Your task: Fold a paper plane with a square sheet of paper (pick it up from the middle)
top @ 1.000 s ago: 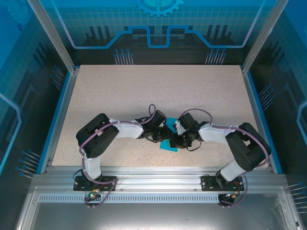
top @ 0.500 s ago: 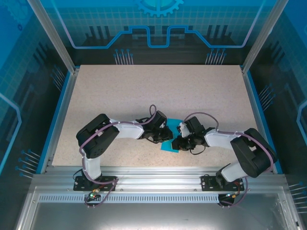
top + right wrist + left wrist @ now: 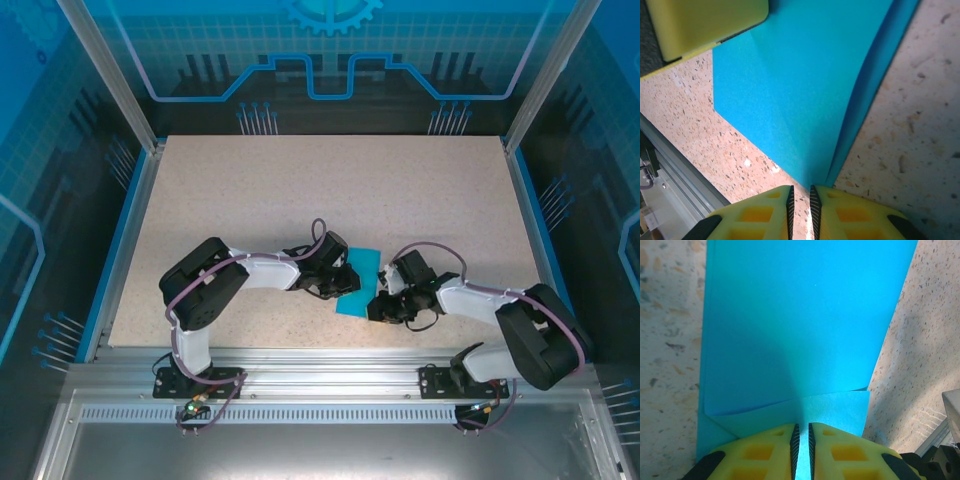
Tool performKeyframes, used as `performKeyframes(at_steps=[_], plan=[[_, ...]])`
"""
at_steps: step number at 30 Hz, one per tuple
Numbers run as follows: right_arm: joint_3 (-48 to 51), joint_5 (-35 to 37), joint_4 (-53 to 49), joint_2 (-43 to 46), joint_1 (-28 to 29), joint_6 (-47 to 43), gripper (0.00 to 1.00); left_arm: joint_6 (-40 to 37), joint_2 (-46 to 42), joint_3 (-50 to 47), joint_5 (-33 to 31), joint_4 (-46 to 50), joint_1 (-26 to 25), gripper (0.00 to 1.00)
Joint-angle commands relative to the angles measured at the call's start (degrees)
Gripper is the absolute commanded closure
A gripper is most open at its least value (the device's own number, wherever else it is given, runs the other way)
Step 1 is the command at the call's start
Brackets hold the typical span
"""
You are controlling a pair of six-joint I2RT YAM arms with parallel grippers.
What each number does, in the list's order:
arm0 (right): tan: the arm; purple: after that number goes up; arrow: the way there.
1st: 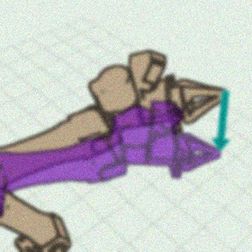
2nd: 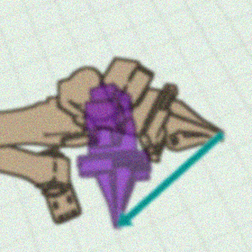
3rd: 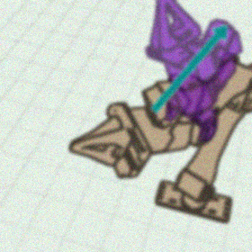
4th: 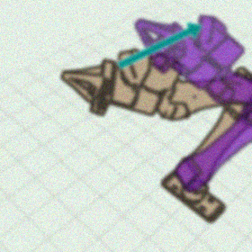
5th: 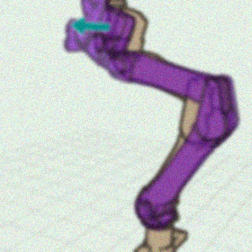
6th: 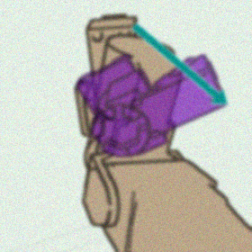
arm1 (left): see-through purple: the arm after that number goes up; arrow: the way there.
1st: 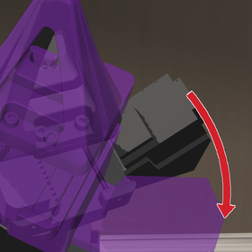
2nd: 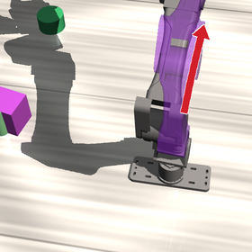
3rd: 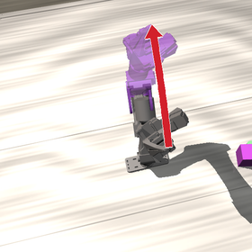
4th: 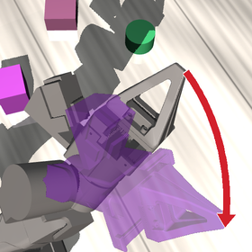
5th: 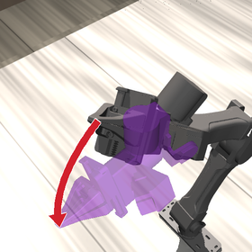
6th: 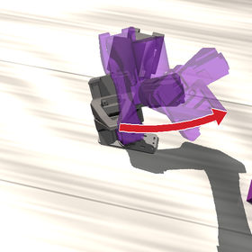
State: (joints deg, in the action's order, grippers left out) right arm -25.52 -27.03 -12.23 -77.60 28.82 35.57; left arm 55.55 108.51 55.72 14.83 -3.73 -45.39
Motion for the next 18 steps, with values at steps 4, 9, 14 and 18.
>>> performKeyframes(at_steps=[4, 9, 14, 18], plan=[[-1.46, 1.82, -10.30, 5.01, -0.46, -0.87, 0.85, -0.88, 1.55, -0.79, -3.05, 3.66, 0.38, 0.81], [-6.00, 0.27, -7.48, 5.33, 0.62, 0.54, 0.89, -1.09, 1.35, 0.07, -2.70, 3.76, 0.39, 0.81], [-8.78, 0.15, -2.57, -0.63, 1.05, 2.14, 0.90, -1.01, 1.45, 0.66, -2.34, 3.74, 0.38, 0.81], [-10.27, 0.05, 2.78, -5.76, 2.74, 4.62, 0.91, -1.05, 1.40, 0.88, -2.34, 4.20, 0.34, 0.81]])
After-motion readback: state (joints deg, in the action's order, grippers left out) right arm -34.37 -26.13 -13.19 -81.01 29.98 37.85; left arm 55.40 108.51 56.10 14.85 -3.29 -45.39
